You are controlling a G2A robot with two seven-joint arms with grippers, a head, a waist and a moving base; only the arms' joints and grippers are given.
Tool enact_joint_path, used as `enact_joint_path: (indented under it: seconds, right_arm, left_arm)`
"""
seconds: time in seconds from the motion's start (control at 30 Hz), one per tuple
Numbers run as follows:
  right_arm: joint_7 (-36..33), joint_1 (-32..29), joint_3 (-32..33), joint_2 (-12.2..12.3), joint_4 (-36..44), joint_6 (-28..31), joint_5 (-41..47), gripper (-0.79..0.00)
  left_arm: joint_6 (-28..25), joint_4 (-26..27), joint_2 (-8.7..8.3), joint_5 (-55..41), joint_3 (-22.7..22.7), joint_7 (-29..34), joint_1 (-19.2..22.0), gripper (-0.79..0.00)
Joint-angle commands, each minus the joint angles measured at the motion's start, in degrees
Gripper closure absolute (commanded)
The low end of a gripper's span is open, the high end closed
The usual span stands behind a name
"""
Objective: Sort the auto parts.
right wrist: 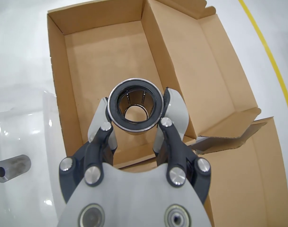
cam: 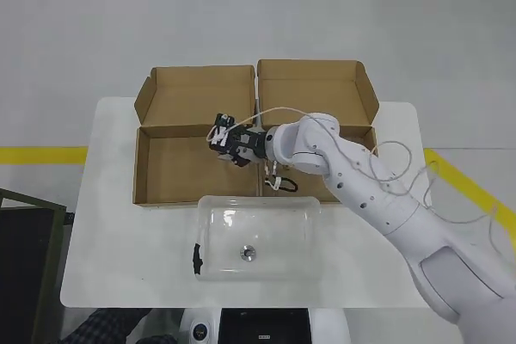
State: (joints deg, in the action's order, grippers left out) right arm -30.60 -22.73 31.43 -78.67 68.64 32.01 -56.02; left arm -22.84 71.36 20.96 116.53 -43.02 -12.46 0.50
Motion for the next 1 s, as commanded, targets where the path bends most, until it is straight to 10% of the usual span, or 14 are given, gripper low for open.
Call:
enact_joint_path:
  seconds: [0.0,0.5,0.97]
  right_arm:
    - [0.1,0.5,-0.7,-0.7,-1.7,-0.4,-0.2,0.0]
    - [3.3,3.0,-3.9,-5.6,-13.3,-2.1,-2.5,0.0]
    - [3.6,4.0,-5.2,-9.1,-19.8,-1.5,-4.3,-0.32]
  left_arm:
    - [0.0,0.0,0.0,0.0,0.0,0.0,0.0,-0.785]
    - [0.0,0.0,0.0,0.0,0.0,0.0,0.0,-0.785]
    - [0.0,0.0,0.0,0.0,0.0,0.0,0.0,-0.785]
